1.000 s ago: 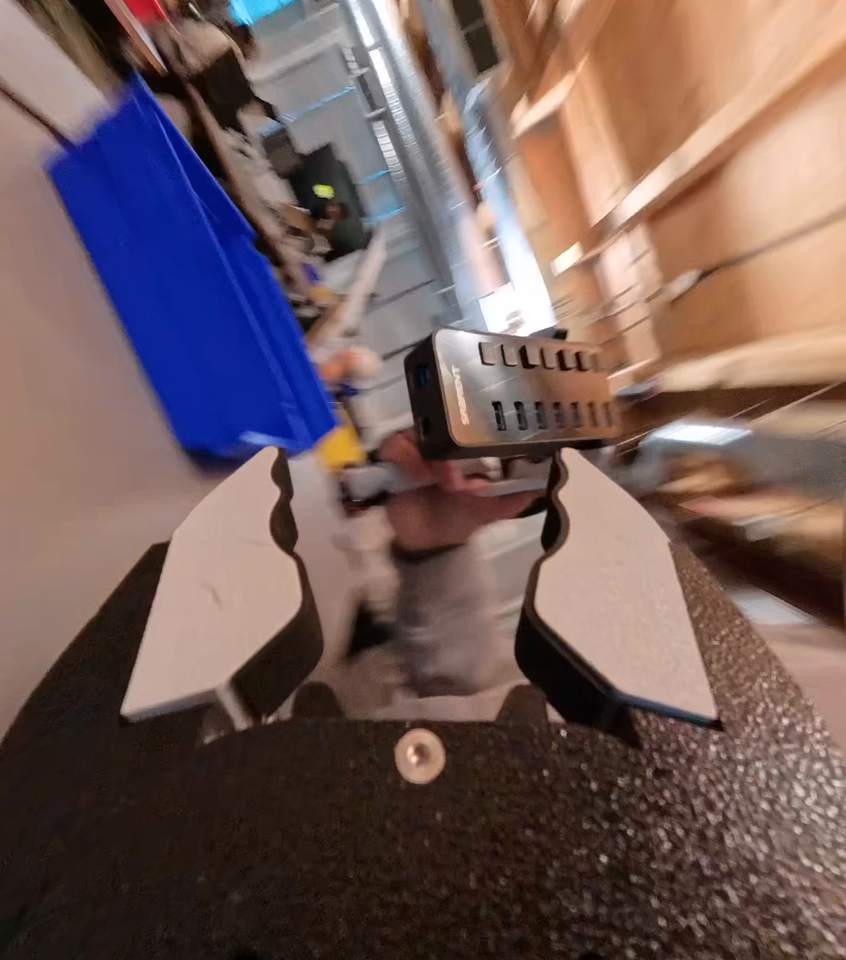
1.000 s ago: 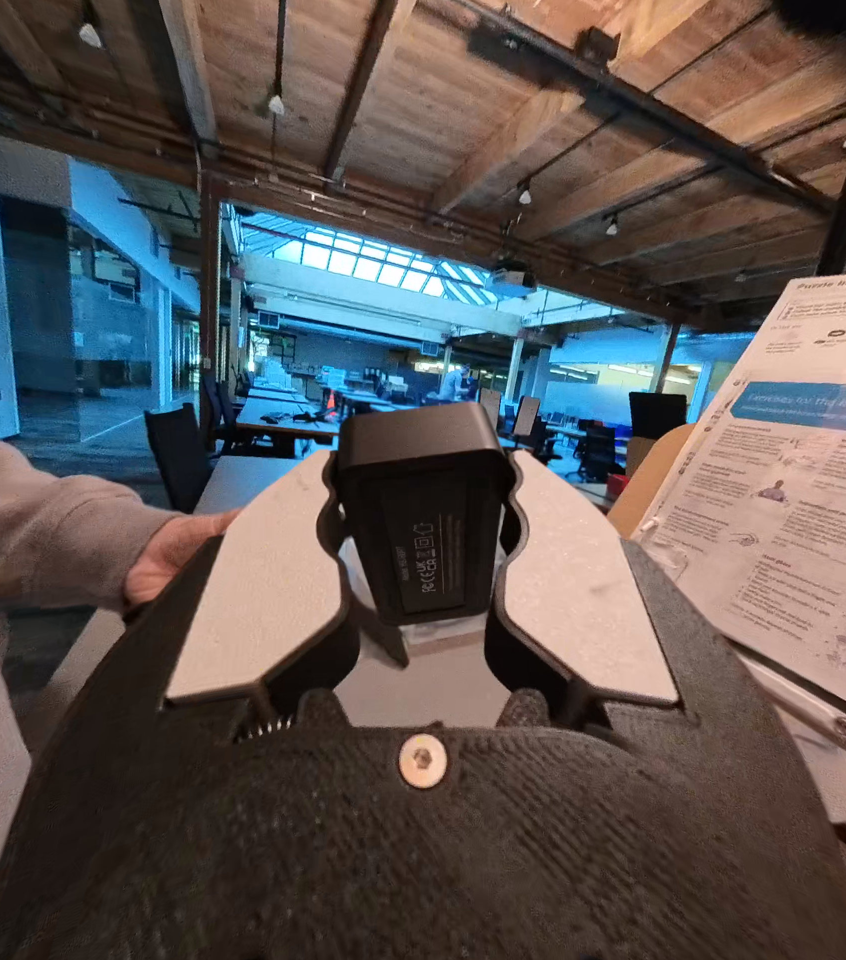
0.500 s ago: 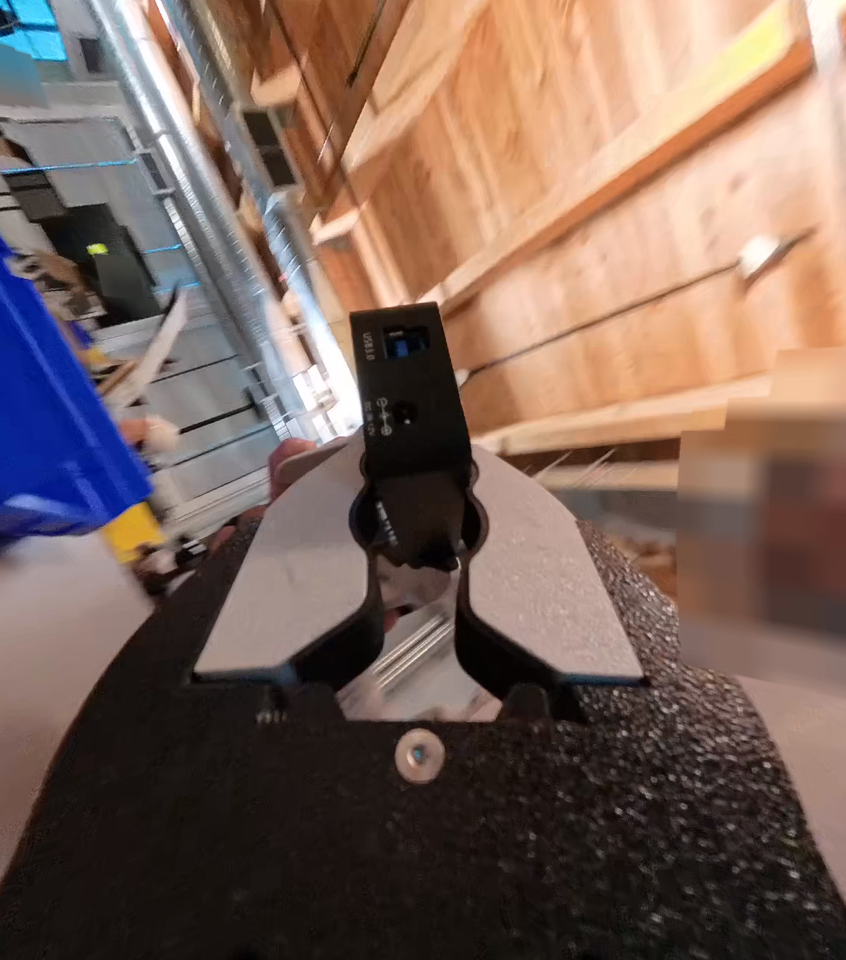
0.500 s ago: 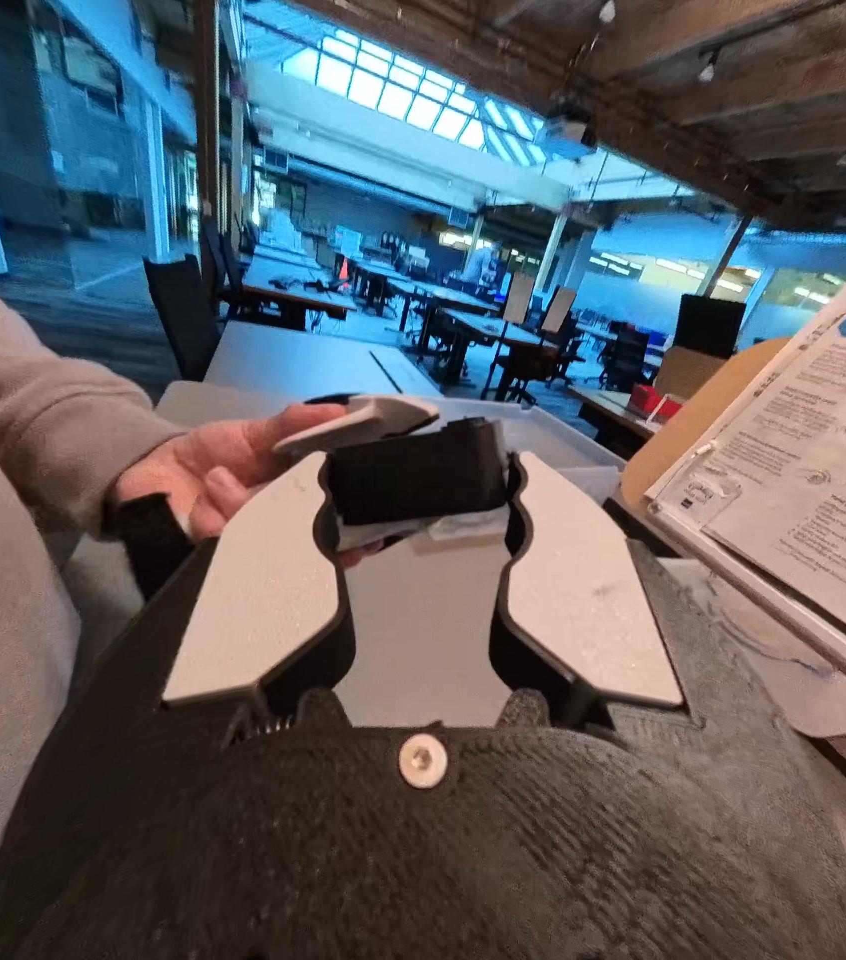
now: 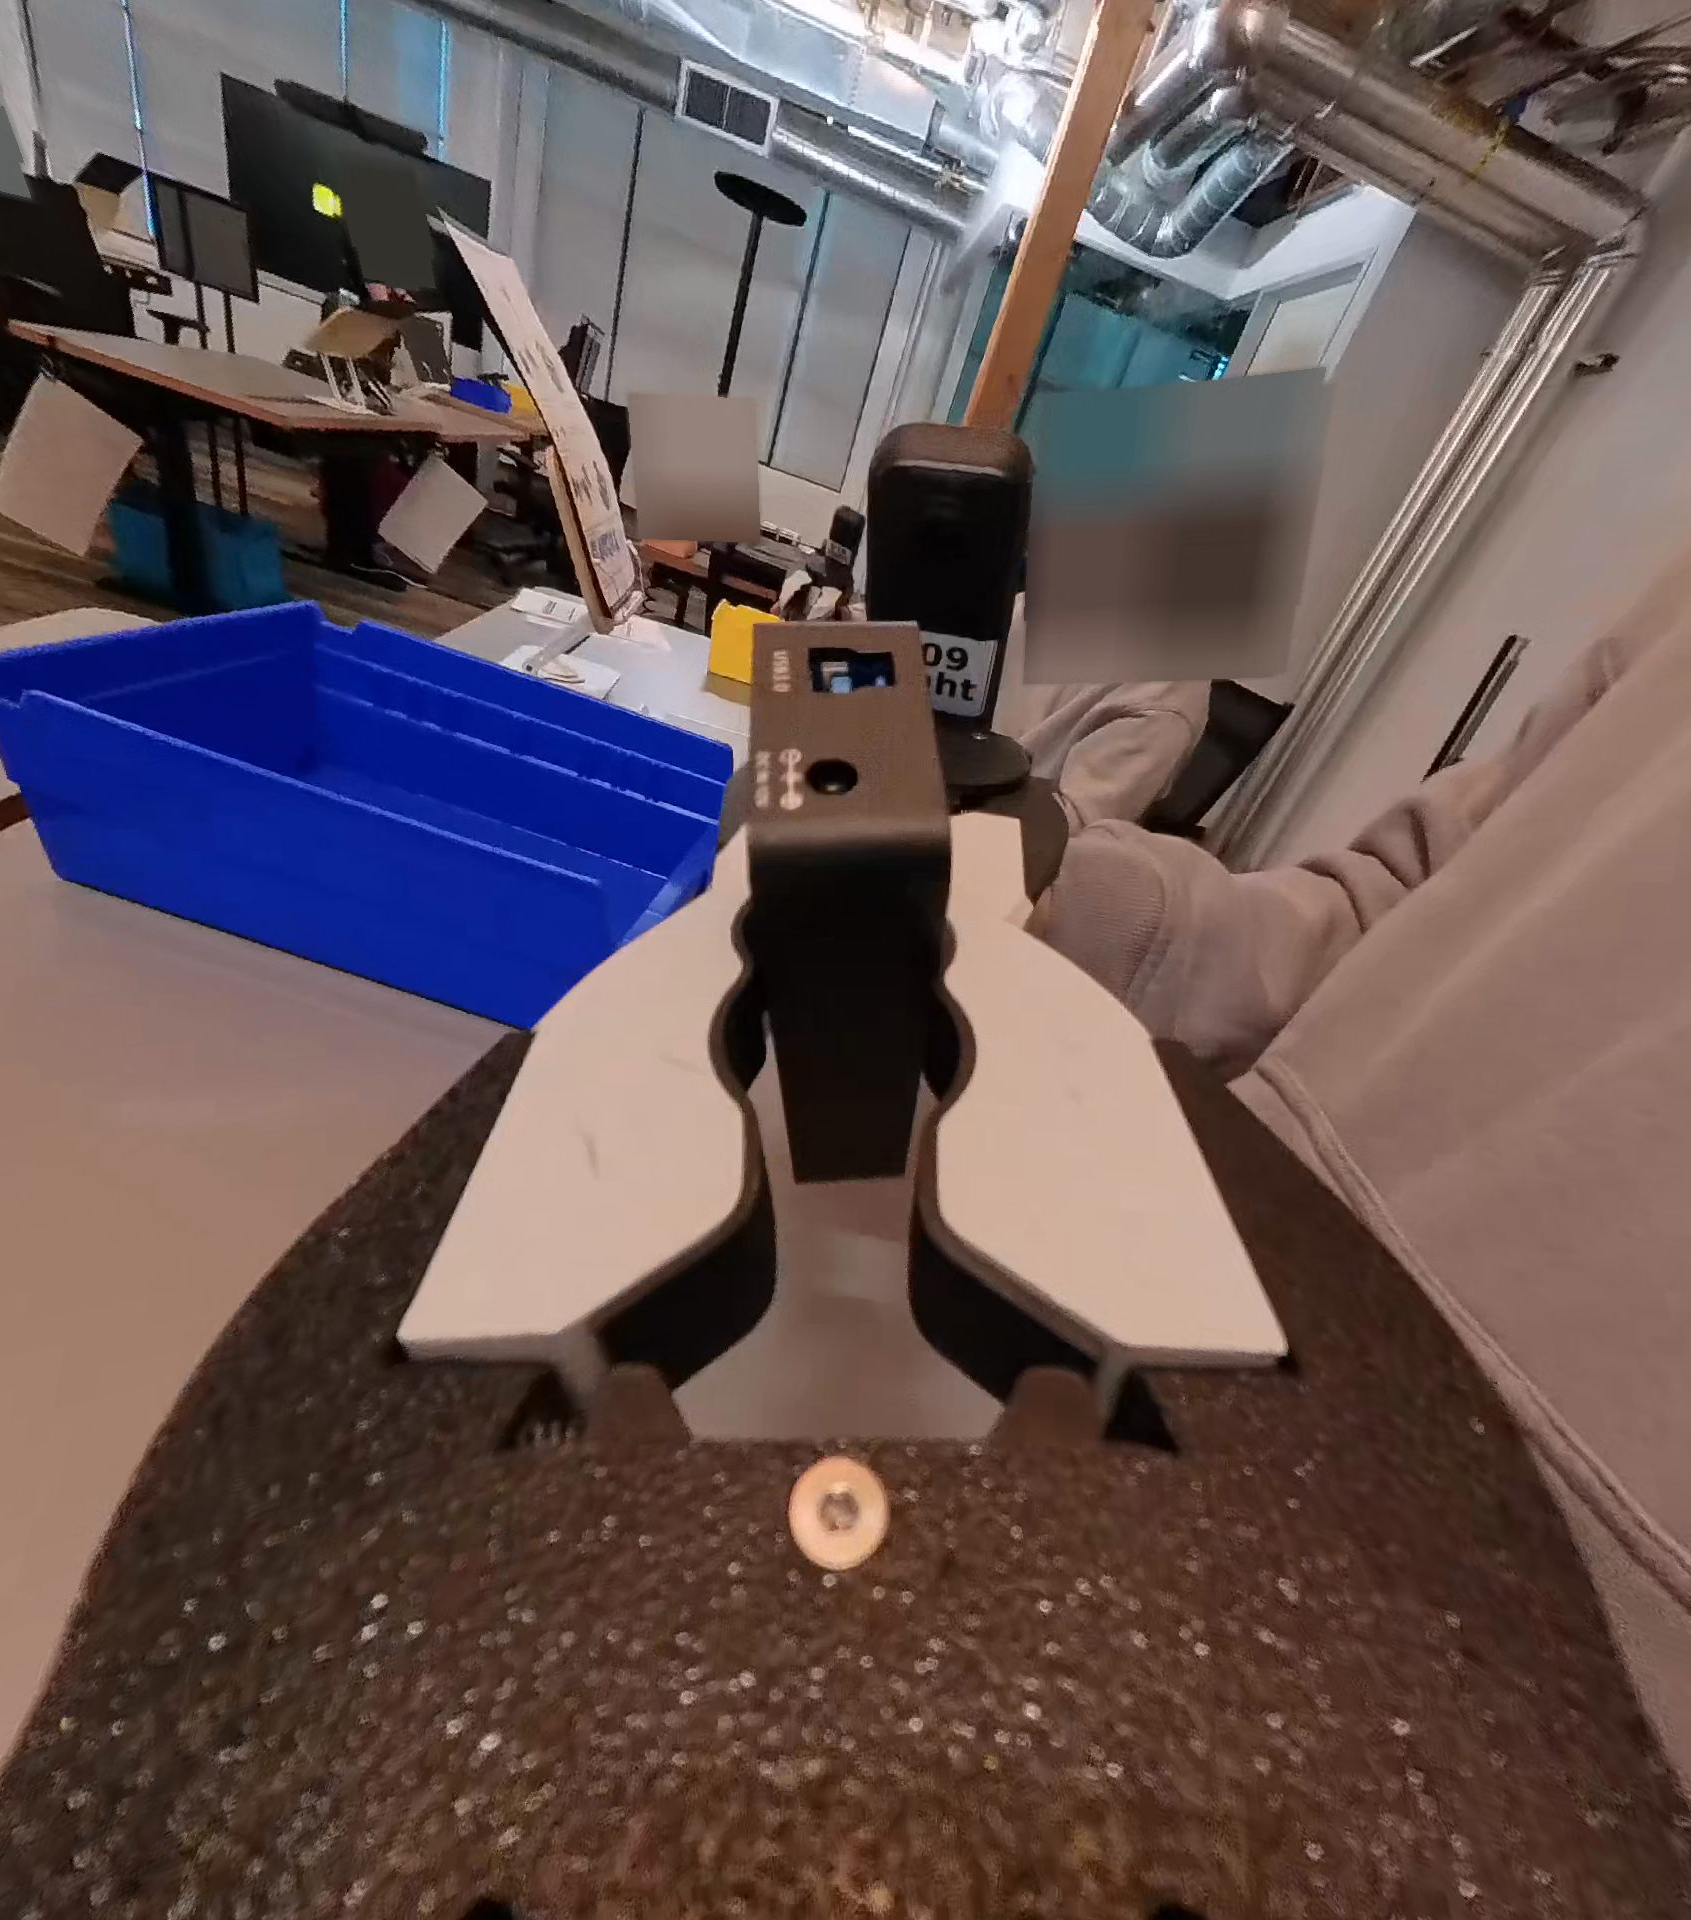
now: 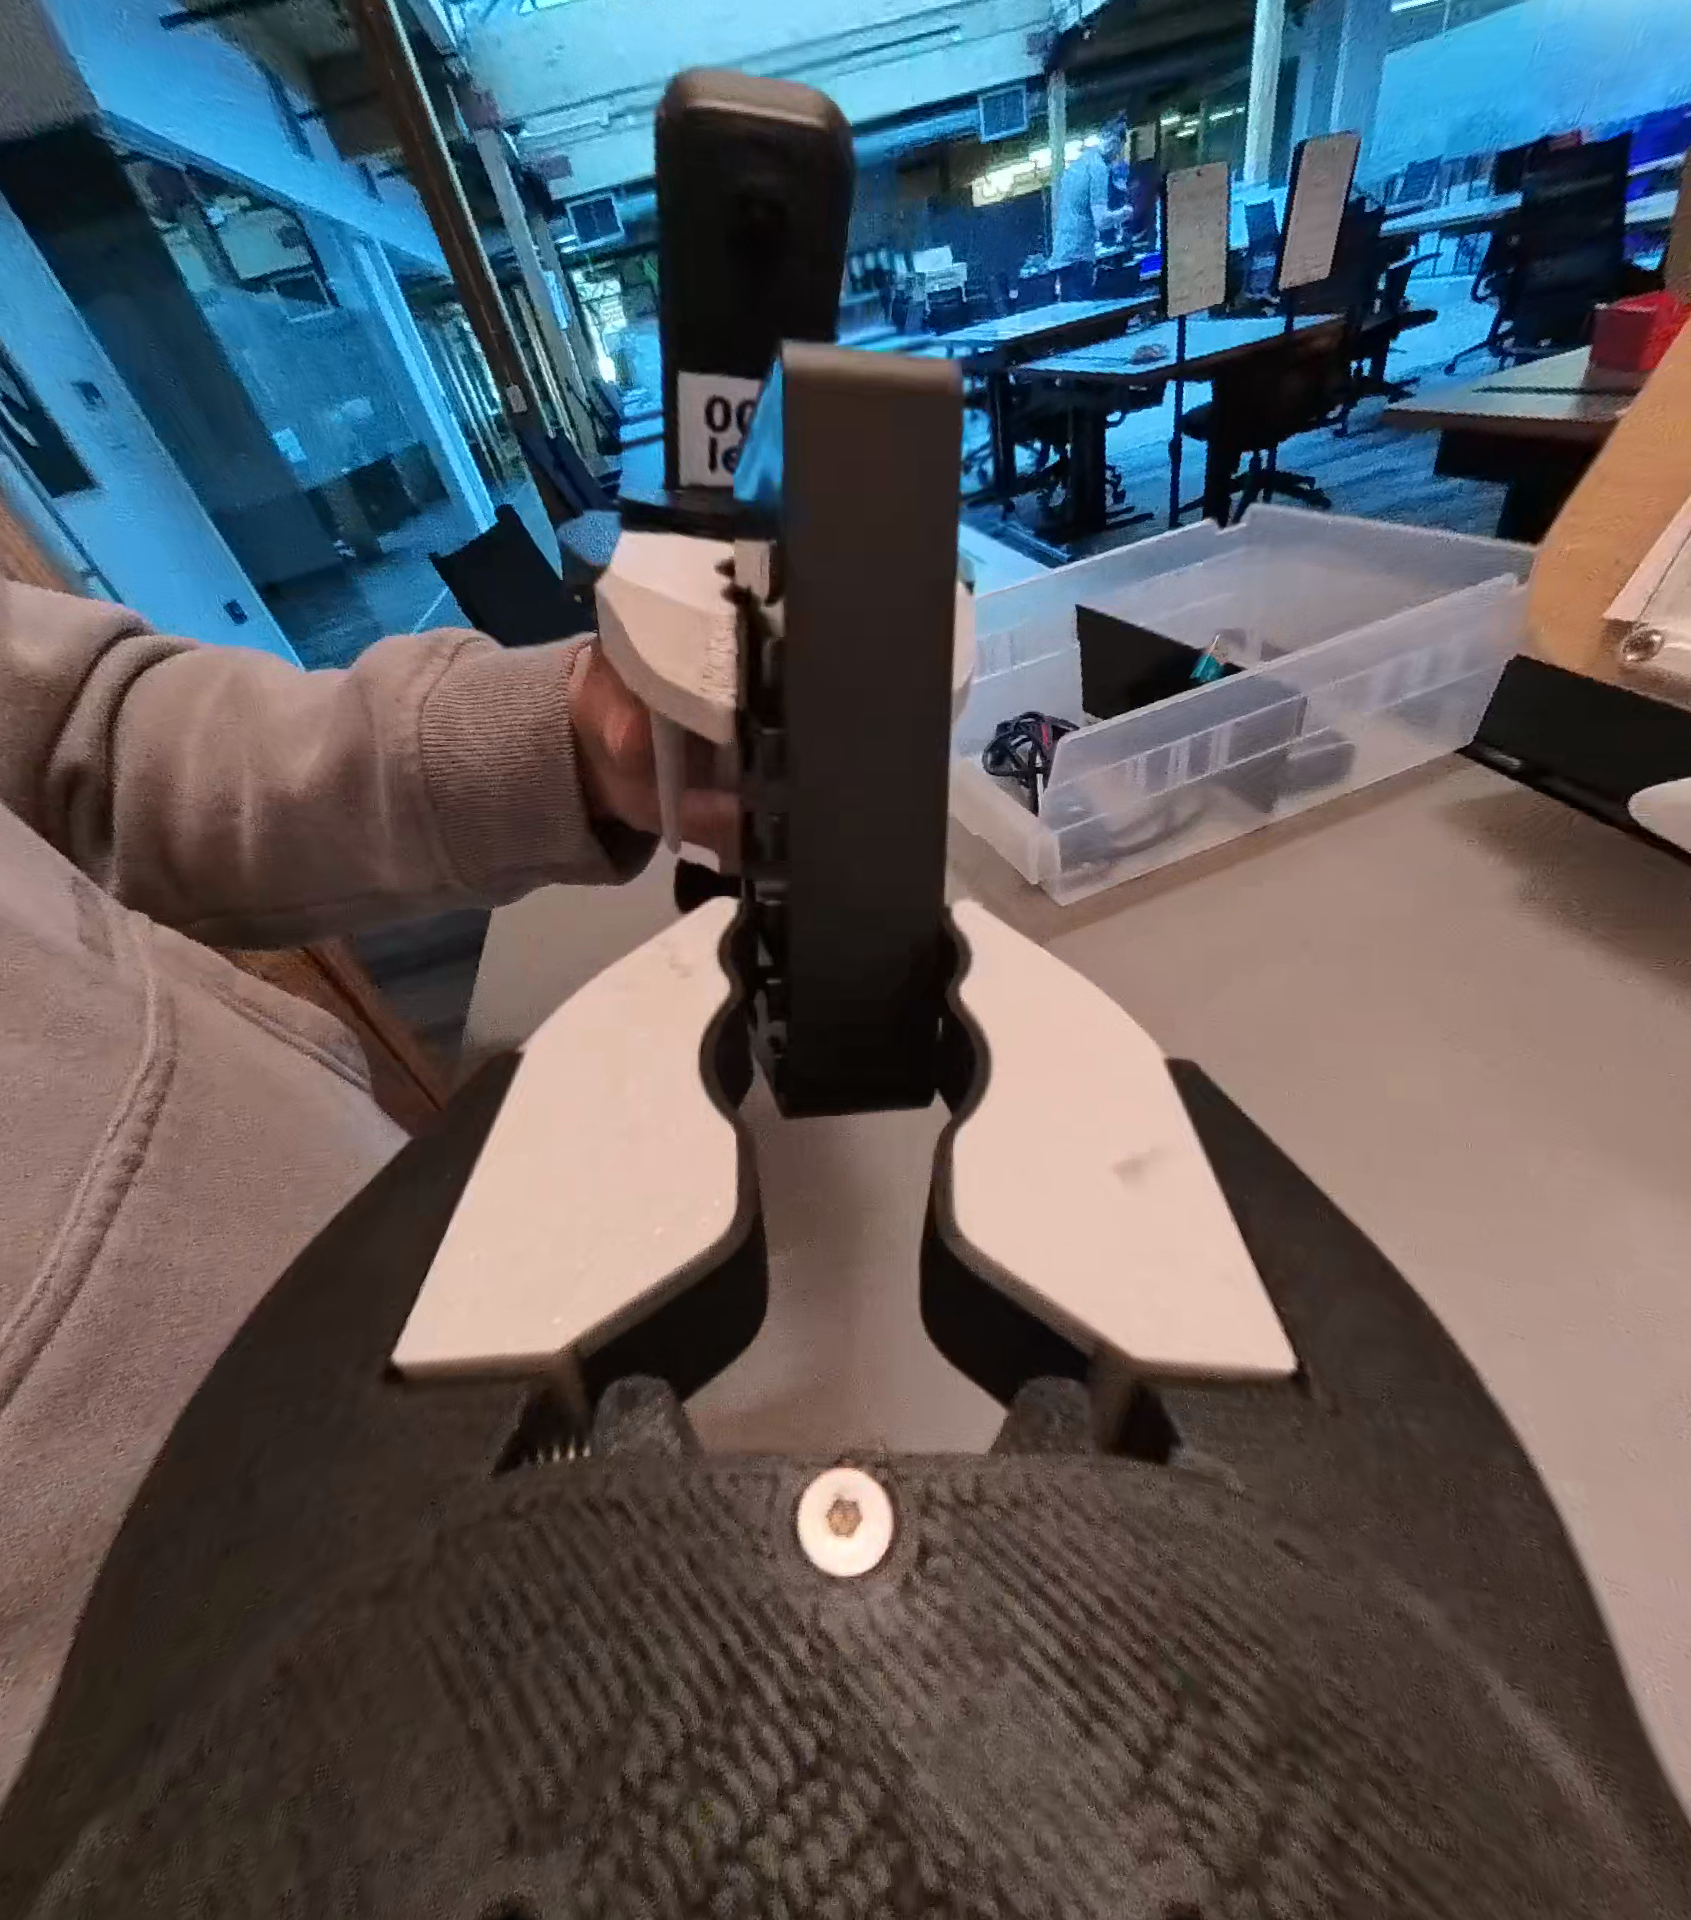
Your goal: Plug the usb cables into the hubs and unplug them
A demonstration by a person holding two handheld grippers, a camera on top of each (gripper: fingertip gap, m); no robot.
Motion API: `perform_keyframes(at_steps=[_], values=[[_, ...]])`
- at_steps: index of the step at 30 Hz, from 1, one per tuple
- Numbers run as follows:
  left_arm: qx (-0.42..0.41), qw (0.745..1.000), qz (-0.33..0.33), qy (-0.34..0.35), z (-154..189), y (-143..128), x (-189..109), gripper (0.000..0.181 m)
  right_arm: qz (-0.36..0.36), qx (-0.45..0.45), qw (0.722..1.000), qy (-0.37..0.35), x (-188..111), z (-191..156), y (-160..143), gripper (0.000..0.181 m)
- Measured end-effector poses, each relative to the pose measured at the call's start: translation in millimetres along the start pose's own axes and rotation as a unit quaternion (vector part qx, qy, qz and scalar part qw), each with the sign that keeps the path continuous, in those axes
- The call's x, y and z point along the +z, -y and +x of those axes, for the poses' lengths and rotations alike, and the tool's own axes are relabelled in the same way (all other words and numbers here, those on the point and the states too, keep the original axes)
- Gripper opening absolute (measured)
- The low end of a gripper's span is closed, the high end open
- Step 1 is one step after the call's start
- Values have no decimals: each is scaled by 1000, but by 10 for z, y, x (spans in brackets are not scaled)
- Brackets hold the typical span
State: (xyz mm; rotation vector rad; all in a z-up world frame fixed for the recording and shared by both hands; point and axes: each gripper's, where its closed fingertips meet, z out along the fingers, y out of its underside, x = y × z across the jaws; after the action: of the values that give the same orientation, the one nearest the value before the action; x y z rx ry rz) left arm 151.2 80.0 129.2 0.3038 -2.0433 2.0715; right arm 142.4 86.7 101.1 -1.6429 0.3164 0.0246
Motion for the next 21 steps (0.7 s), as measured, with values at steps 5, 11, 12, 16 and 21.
perform_keyframes(at_steps=[5,11,12,16,21], values=[[-3,999,22,23,-41,6,33,27,27,-21,999,-7,27,16,-57,29],[-20,972,24,234,-445,87,-19,80,25,-112,962,-246,-159,493,64,29],[-32,966,17,254,-474,83,-5,83,6,-140,949,-284,-189,560,52,29],[-88,953,-12,289,-554,39,68,87,-66,-230,903,-357,-184,650,-33,30],[-160,939,-31,302,-633,-47,57,64,-126,-294,863,-392,-144,651,-146,29]])
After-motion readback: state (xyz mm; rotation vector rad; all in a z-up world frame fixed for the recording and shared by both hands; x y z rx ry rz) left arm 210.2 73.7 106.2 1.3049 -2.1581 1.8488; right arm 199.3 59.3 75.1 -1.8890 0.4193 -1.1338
